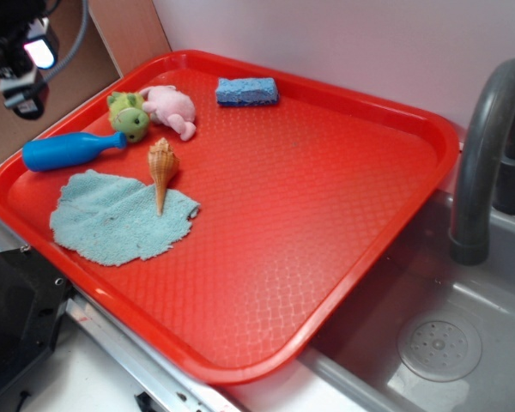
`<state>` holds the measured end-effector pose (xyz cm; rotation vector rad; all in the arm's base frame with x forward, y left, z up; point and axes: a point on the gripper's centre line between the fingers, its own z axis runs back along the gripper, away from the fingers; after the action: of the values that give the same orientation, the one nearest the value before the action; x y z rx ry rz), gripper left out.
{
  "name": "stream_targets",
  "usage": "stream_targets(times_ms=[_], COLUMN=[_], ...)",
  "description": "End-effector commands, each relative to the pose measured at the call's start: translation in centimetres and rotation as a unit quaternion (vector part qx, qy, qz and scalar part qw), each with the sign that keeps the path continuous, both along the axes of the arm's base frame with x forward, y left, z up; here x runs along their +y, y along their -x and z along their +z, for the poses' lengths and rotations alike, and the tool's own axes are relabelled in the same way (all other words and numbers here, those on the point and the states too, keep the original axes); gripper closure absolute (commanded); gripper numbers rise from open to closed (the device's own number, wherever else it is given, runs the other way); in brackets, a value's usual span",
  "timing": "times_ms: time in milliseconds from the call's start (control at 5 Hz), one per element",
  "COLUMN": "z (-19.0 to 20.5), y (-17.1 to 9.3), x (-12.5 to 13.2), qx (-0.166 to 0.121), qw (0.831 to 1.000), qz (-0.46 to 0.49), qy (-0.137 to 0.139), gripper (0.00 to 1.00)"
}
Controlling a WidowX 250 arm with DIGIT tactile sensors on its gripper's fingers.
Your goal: Grab the blue bottle.
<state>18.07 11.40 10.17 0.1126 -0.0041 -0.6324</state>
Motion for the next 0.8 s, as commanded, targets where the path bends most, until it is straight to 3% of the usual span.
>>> stream_targets(times_ms=[0, 200, 400, 600], z=[-3.1, -5.7, -8.0, -9.5], y=[-0.9, -0.3, 0.1, 0.2], x=[1.3, 0.8, 1.3, 2.1], qx=[0.034, 0.065, 0.105, 0.128], qw=[0.998, 0.995, 0.991, 0.988], qz=[-0.014, -0.066, -0.049, -0.029], qy=[-0.045, -0.041, -0.071, -0.081], gripper=[0.0, 0.0, 0.0, 0.04])
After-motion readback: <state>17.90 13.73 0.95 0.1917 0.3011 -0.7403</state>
